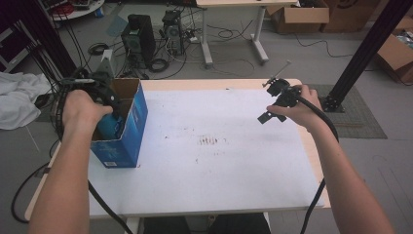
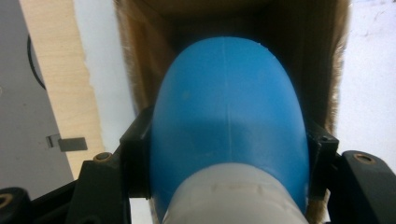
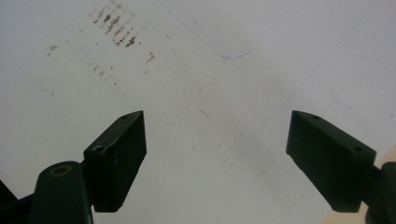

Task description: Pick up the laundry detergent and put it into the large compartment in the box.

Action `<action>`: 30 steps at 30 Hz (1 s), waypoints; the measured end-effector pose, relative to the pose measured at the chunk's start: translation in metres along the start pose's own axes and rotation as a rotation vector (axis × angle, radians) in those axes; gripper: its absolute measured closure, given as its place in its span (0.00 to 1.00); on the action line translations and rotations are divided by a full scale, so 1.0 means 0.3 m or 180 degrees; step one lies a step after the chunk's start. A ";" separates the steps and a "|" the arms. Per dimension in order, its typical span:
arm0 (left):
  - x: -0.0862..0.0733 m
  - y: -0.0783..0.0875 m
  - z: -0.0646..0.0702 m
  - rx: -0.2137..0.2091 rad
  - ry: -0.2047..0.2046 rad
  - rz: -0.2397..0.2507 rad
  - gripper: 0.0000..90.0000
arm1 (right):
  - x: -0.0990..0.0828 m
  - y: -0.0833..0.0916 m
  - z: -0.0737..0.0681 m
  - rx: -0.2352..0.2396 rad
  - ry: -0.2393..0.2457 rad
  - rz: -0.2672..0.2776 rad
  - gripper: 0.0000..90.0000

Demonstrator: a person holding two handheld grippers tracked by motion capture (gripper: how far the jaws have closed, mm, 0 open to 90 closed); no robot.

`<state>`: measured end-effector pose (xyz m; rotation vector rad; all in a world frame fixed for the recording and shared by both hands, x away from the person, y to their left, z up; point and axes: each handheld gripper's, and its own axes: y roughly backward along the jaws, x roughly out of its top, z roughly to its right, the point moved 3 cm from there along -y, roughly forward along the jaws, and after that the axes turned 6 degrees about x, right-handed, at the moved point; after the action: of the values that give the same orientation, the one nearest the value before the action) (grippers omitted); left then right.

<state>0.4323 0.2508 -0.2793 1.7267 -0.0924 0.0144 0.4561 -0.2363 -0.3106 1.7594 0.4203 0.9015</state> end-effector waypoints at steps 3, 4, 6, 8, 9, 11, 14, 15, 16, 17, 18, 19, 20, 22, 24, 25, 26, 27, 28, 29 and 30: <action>-0.001 -0.016 0.003 -0.0018 -0.0011 0.0000 0.42 | 0.002 0.000 -0.002 0.0012 -0.0020 0.0014 0.22; -0.001 -0.025 0.006 -0.0020 -0.0004 -0.0009 0.42 | 0.002 0.000 -0.002 0.0012 -0.0020 0.0014 0.22; -0.001 -0.039 0.011 -0.0010 -0.0029 -0.0031 0.42 | 0.003 -0.002 -0.001 0.0012 -0.0017 0.0008 0.22; -0.001 -0.051 0.016 -0.0024 -0.0053 -0.0047 0.42 | 0.004 -0.002 -0.001 0.0012 -0.0013 0.0010 0.22; -0.002 -0.056 0.020 -0.0035 -0.0056 -0.0049 0.42 | 0.004 -0.002 -0.001 0.0012 -0.0013 0.0010 0.22; -0.002 -0.068 0.023 -0.0046 -0.0070 -0.0053 0.42 | 0.004 -0.001 -0.001 0.0024 -0.0009 0.0015 0.22; -0.003 -0.080 0.028 -0.0016 -0.0091 -0.0056 0.42 | 0.001 0.001 0.000 0.0025 -0.0017 0.0017 0.22; -0.003 -0.083 0.029 0.0008 -0.0097 -0.0064 0.42 | 0.000 0.001 0.001 0.0025 -0.0016 0.0023 0.22; -0.003 -0.086 0.031 0.0031 -0.0100 -0.0065 0.42 | -0.001 0.002 0.003 0.0023 -0.0021 0.0019 0.22; -0.004 -0.088 0.032 0.0047 -0.0101 -0.0080 0.42 | -0.002 0.003 0.003 0.0021 -0.0033 0.0017 0.22; -0.004 -0.091 0.031 0.0063 -0.0110 -0.0087 0.42 | -0.003 0.004 0.004 0.0010 -0.0025 0.0024 0.22; -0.005 -0.094 0.031 0.0072 -0.0108 -0.0081 0.42 | -0.003 0.005 0.004 0.0011 -0.0025 0.0033 0.22; -0.006 -0.096 0.030 0.0063 -0.0102 -0.0090 0.42 | -0.004 0.006 0.004 0.0017 -0.0012 0.0041 0.22; -0.009 -0.103 0.026 0.0029 -0.0072 -0.0085 0.42 | -0.006 0.008 0.004 0.0010 -0.0030 0.0034 0.22; -0.012 -0.111 0.024 0.0021 -0.0069 -0.0084 0.42 | -0.007 0.009 0.005 0.0013 -0.0035 0.0041 0.22; -0.013 -0.111 0.025 0.0021 -0.0066 -0.0075 0.42 | -0.008 0.010 0.005 0.0005 -0.0037 0.0036 0.22; -0.013 -0.110 0.027 0.0026 -0.0075 -0.0073 0.42 | -0.009 0.010 0.005 0.0009 -0.0034 0.0036 0.22; -0.013 -0.110 0.027 0.0028 -0.0078 -0.0068 0.42 | -0.009 0.010 0.005 0.0009 -0.0034 0.0036 0.22; -0.014 -0.111 0.028 0.0031 -0.0085 -0.0064 0.42 | -0.009 0.010 0.005 0.0004 -0.0027 0.0038 0.22; -0.015 -0.111 0.028 0.0038 -0.0129 -0.0070 0.42 | -0.010 0.010 0.005 0.0009 -0.0027 0.0035 0.22; -0.016 -0.111 0.029 0.0030 -0.0126 -0.0067 0.42 | -0.010 0.010 0.005 0.0011 -0.0027 0.0035 0.22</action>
<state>0.4294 0.2477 -0.3139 1.7375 -0.1035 -0.0348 0.4548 -0.2404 -0.3093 1.7696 0.4073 0.9014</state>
